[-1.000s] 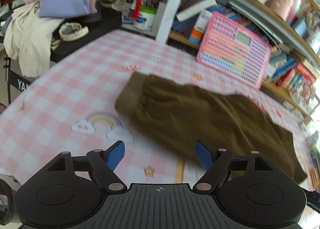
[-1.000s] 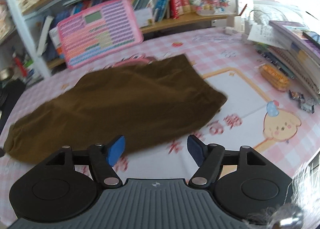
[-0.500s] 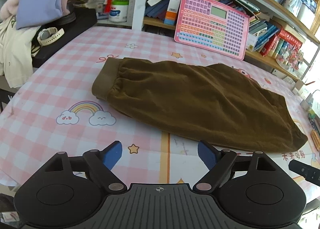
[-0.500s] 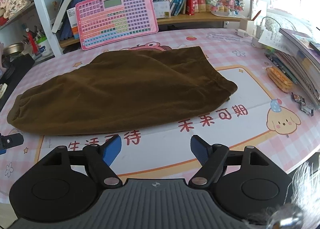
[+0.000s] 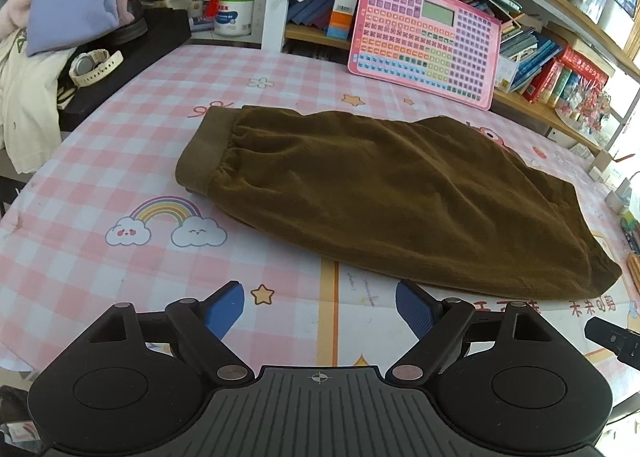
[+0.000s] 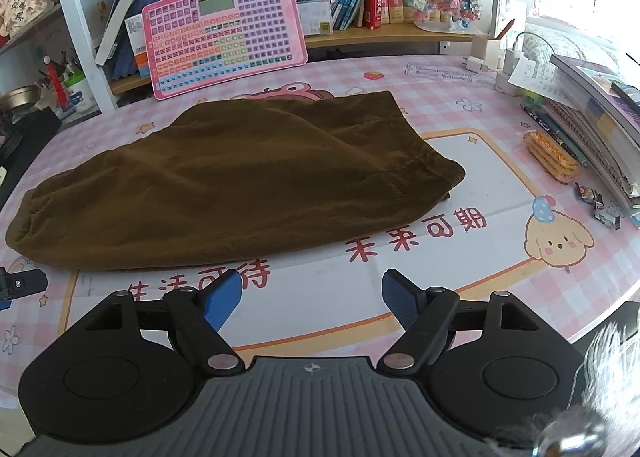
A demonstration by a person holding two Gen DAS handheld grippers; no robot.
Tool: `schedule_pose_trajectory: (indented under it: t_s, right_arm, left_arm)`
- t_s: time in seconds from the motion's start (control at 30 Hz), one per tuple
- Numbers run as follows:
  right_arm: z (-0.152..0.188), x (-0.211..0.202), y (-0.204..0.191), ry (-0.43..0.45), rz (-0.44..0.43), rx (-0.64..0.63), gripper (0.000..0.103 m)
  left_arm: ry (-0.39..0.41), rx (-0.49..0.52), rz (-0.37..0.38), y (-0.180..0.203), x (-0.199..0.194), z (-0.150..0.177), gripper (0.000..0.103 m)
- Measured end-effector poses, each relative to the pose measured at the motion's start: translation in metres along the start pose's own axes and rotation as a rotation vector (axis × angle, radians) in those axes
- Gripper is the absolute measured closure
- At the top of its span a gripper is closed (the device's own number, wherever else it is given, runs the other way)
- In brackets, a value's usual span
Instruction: Fold clothes
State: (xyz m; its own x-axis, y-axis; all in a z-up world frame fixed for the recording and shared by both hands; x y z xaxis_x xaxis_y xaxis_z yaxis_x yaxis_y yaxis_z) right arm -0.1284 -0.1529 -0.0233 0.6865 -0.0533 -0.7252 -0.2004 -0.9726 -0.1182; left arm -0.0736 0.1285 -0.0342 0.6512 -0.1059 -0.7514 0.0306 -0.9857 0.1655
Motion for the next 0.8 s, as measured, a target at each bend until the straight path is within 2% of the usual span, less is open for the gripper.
schedule_pose_trajectory:
  t_s: [0.23,0.53,0.8]
  right_arm:
    - [0.001,0.004,0.007,-0.011,0.005,0.009,0.026]
    - [-0.002,0.006,0.027,-0.014,0.042,0.037,0.018]
    - [-0.006,0.014,0.039,-0.033,0.055,0.036,0.016]
  left_arm:
    - [-0.011,0.009,-0.004,0.008,0.003,-0.001,0.018]
    - [-0.031,0.036,-0.002,0.029,0.012,-0.003,0.017]
    - [-0.05,-0.01,-0.031,0.03,0.018,-0.003,0.017]
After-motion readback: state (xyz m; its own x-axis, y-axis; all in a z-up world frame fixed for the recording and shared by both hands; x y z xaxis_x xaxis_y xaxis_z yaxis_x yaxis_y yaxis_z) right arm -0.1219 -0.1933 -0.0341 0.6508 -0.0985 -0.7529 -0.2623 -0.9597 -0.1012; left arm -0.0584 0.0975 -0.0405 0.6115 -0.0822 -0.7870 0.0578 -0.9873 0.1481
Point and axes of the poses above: each gripper's, at about its wrist camera, not at the fingertips, and x roughly the way its jaws point, y to its right, z to its underside, the point moved 2 cm from there along x, roughly the way its jaws point, and after that the axes turned 1 degree about x, right-handed, at the moved point
